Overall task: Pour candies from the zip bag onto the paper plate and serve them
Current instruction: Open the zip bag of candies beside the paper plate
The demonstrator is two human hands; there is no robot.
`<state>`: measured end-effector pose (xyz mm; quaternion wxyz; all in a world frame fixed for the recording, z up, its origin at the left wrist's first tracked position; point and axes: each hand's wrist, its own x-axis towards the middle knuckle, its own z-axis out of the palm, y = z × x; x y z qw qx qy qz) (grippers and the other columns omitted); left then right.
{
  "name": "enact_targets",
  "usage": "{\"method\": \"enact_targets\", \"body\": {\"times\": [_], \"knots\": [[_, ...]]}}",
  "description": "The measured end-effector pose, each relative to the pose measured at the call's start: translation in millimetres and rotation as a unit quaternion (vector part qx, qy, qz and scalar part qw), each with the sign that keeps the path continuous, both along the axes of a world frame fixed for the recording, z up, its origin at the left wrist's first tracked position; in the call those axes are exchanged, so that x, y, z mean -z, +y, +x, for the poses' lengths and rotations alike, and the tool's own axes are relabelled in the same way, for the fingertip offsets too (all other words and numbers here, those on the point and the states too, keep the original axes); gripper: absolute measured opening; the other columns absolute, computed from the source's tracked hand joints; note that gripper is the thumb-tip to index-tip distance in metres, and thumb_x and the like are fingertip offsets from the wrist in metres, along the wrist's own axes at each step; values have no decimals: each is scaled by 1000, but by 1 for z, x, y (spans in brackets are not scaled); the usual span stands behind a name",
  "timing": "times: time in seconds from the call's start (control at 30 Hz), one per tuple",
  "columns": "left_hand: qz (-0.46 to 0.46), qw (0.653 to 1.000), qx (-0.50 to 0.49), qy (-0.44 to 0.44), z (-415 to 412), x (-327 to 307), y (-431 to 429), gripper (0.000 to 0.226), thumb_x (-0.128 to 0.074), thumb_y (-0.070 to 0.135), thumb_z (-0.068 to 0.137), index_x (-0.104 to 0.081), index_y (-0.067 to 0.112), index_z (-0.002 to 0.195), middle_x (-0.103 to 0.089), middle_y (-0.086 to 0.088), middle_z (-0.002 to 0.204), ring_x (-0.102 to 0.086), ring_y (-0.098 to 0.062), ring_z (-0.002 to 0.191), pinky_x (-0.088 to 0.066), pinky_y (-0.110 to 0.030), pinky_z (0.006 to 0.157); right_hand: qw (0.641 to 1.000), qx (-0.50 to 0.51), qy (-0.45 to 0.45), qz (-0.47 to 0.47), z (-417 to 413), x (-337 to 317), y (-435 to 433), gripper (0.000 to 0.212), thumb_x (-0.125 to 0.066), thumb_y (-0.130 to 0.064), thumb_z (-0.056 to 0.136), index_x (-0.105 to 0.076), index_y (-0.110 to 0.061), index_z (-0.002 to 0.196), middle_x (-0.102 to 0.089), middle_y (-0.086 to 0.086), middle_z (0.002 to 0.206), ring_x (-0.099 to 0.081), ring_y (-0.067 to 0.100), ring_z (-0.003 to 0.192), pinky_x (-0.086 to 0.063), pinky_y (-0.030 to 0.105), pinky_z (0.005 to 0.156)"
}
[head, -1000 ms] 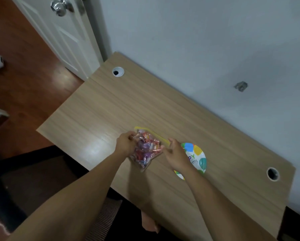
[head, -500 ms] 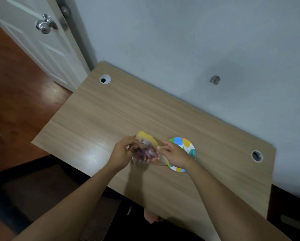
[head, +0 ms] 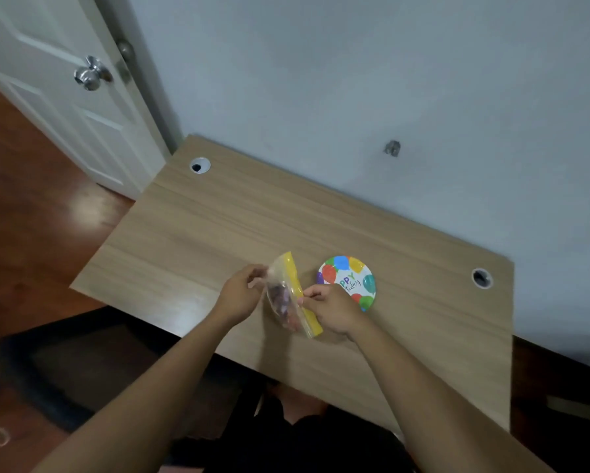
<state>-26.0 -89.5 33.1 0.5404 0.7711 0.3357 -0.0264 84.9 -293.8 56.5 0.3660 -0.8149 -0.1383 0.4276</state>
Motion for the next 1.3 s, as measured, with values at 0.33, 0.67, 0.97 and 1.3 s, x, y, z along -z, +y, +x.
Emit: {"method": "enact_targets", "body": {"times": [0.33,0.67,0.97,1.3], "knots": [[-270,958,-87,49,-19,-68,-47,36,-69,44,101,-62,9,99,-75,-14,99,-82,-31,98,-67,-50,89,997,21,-76,-23,-40,-23,3,7,-80,-22,93,-81,-15,95,-75,-2,86,-65,8,77,-45,22,69],[-319,946,-49,24,-35,-81,-39,32,-84,26,92,-64,4,100,-78,-34,110,-81,-35,92,-67,-46,94,996,49,-76,27,-60,-53,-3,22,-94,-39,76,-76,-27,74,-73,-12,65,-61,-6,58,-41,12,56],[-411,908,-84,-5,-37,-79,-38,29,-71,10,101,-74,-13,117,-74,-21,96,-73,-22,82,-66,-36,92,986,127,-6,112,-74,-68,-7,36,-79,-51,91,-68,-18,83,-77,-8,72,-65,-2,66,-48,16,66],[-485,859,-155,-53,-36,-82,-56,18,-63,8,105,-74,-2,96,-73,-11,81,-68,-18,78,-63,-22,72,960,235,-1,149,-83,-71,2,30,-64,-30,104,-55,-19,78,-61,-4,73,-54,7,71,-45,28,74]]}}
